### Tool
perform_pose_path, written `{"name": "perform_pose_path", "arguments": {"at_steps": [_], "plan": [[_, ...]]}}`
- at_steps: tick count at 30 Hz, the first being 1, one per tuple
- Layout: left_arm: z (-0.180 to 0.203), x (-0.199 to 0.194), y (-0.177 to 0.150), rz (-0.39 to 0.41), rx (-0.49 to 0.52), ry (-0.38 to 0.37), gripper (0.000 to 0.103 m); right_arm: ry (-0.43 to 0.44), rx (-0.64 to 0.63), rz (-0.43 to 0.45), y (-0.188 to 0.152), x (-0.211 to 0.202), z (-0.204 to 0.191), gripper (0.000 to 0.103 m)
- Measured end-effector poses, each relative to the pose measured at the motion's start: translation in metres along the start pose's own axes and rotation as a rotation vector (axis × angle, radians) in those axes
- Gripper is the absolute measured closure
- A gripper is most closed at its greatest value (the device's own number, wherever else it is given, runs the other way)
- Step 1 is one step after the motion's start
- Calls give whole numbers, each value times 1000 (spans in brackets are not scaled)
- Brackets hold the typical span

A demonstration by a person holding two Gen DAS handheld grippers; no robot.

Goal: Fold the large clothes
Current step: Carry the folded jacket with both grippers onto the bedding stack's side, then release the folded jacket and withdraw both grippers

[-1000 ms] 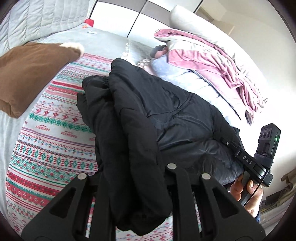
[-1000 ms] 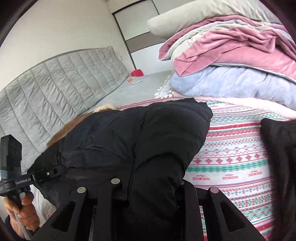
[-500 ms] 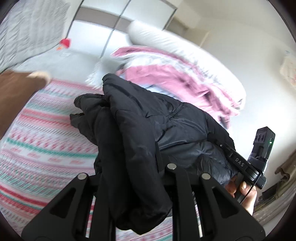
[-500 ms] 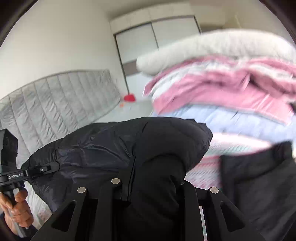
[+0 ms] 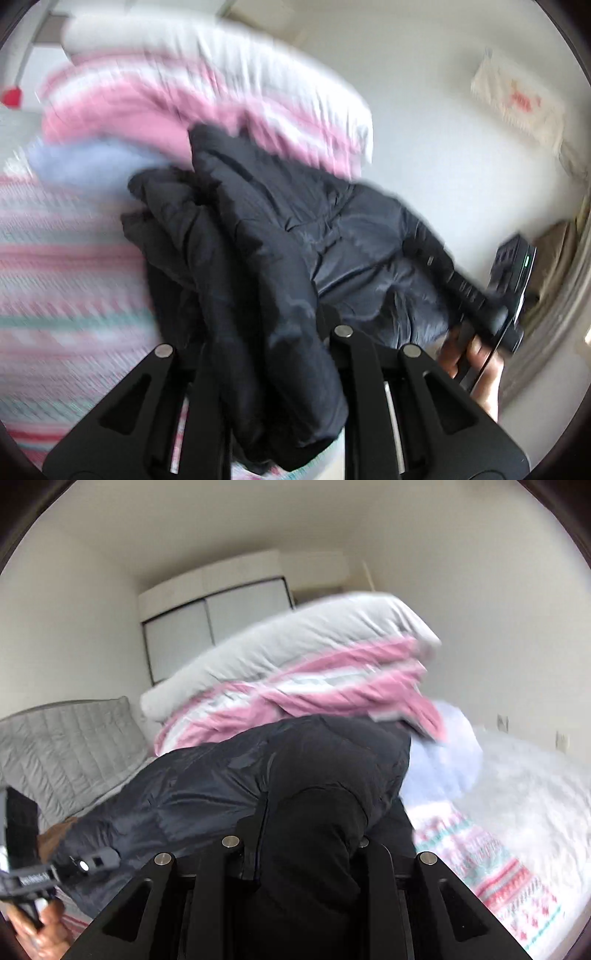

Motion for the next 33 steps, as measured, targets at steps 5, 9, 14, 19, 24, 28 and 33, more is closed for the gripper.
{"name": "perform_pose_path", "arguments": {"at_steps": [5, 9, 14, 19, 24, 28, 33], "plan": [[-19, 63, -65, -86, -108, -12, 80, -10, 163, -234, -80, 37, 87, 73], [-21, 63, -58, -101, -156, -30, 76, -5, 166, -234, -83, 35, 91, 67], [-18, 51, -51, -119, -122, 30, 60, -103, 173, -276, -88, 34, 86, 42], [-29, 19, -64, -101, -130, 52, 49, -211, 189, -264, -89, 1, 81, 25], [-34, -24, -84, -118, -155, 87, 47, -255, 287, -129, -86, -70, 74, 18], [-14, -54, -110, -168, -17, 232, 32, -208, 333, -139, -115, -111, 21, 16], [9, -91, -128, -156, 119, 378, 15, -208, 229, -203, -171, -121, -65, 10]]}}
Point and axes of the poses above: each gripper's, at about its wrist camera, not at the fingertips, and x roughly the way its jaws point, z to its right, y to its top, the point moved 8 cm from there along x, roughly the way its jaws point, and after that the axes turned 9 degrees about -z, right-handed, at the moved point
